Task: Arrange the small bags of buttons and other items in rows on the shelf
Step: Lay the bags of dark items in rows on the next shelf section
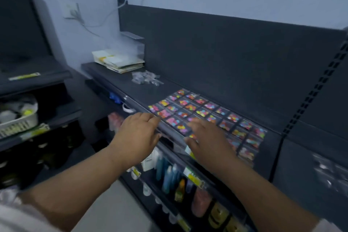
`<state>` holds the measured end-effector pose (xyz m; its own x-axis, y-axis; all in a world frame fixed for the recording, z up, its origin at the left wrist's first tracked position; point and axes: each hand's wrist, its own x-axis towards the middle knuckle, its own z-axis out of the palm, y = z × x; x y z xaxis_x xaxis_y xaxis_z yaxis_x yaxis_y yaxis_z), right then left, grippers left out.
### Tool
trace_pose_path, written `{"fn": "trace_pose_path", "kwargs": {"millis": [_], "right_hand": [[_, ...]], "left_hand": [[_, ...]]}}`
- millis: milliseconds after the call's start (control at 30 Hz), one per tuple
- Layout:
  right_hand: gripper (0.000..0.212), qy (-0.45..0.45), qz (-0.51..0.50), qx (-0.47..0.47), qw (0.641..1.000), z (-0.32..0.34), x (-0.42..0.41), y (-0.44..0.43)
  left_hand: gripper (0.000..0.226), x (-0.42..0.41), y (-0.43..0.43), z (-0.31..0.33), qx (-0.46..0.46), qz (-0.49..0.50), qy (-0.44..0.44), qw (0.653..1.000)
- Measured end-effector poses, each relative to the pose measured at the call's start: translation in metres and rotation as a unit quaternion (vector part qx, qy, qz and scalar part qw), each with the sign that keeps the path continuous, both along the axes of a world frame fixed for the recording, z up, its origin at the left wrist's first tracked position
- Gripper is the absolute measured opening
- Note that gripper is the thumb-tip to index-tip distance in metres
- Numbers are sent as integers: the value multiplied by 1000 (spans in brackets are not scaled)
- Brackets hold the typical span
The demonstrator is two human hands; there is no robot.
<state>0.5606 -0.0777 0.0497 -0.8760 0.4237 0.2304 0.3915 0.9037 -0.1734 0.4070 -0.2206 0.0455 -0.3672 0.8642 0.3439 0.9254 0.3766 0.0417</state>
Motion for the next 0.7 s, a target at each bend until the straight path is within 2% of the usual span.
{"fn": "trace_pose_path", "kwargs": {"millis": [300,433,700], "right_hand": [[44,-8,39,-14,999,12,-93,-11],[40,15,35,-14,999,10,-135,15],[44,25,7,-84,996,1,-225,93]], "left_hand": [[40,-79,-23,9,15,48,-26,998],[43,-111,-9,7,11,59,-29,998],[44,-191,54,14,-10,119,-53,991]]}}
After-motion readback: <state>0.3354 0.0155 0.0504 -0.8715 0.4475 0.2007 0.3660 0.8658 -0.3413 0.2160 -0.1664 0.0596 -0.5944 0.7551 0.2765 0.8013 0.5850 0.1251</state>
